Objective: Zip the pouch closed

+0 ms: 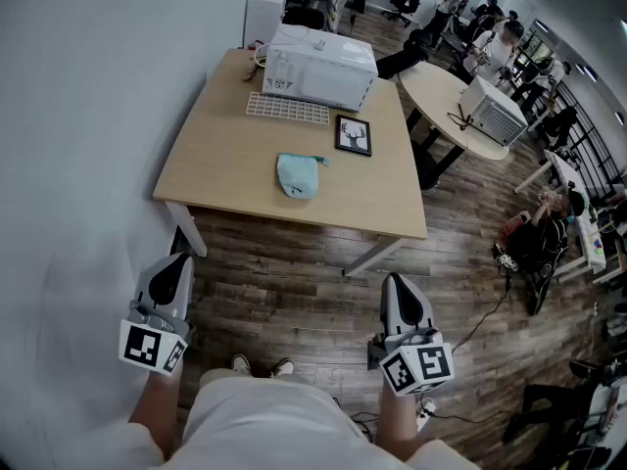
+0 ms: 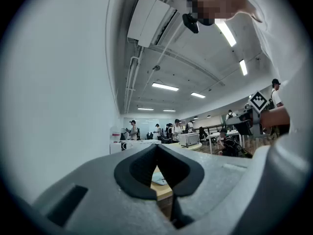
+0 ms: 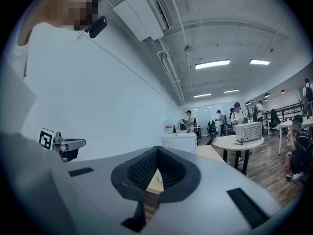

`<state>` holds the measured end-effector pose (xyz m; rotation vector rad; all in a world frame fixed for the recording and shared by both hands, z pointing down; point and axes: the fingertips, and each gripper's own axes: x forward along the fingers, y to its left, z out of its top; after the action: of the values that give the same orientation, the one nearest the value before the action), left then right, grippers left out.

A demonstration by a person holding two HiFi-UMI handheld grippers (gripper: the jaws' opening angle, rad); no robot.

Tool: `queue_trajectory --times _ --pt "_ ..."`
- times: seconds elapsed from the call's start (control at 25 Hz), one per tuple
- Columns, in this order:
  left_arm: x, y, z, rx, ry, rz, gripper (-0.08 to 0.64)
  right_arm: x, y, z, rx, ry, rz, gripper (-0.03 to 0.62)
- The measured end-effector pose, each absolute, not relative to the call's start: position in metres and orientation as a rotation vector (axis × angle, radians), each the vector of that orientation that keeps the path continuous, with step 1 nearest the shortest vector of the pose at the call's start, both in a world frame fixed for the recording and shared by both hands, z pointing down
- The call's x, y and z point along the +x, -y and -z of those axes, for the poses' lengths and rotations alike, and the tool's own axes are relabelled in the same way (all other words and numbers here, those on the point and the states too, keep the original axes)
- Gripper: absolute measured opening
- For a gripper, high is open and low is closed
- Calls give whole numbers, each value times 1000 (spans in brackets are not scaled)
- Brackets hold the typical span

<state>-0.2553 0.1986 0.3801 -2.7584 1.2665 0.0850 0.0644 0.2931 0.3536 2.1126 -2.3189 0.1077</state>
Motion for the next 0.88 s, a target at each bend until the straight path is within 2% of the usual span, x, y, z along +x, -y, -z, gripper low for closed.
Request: queue_trajectory --times 0.56,0.84,0.88 --pt "-256 -220 -389 -2755 -1291 -62 11 57 -305 -366 2066 2355 -131 0" --pt "-254 -227 -382 -2733 -1285 -81 11 67 -310 -356 2015 2320 -6 2" --pt "-254 -227 -381 -2727 -1288 -88 11 72 -311 -355 2014 2325 -10 89"
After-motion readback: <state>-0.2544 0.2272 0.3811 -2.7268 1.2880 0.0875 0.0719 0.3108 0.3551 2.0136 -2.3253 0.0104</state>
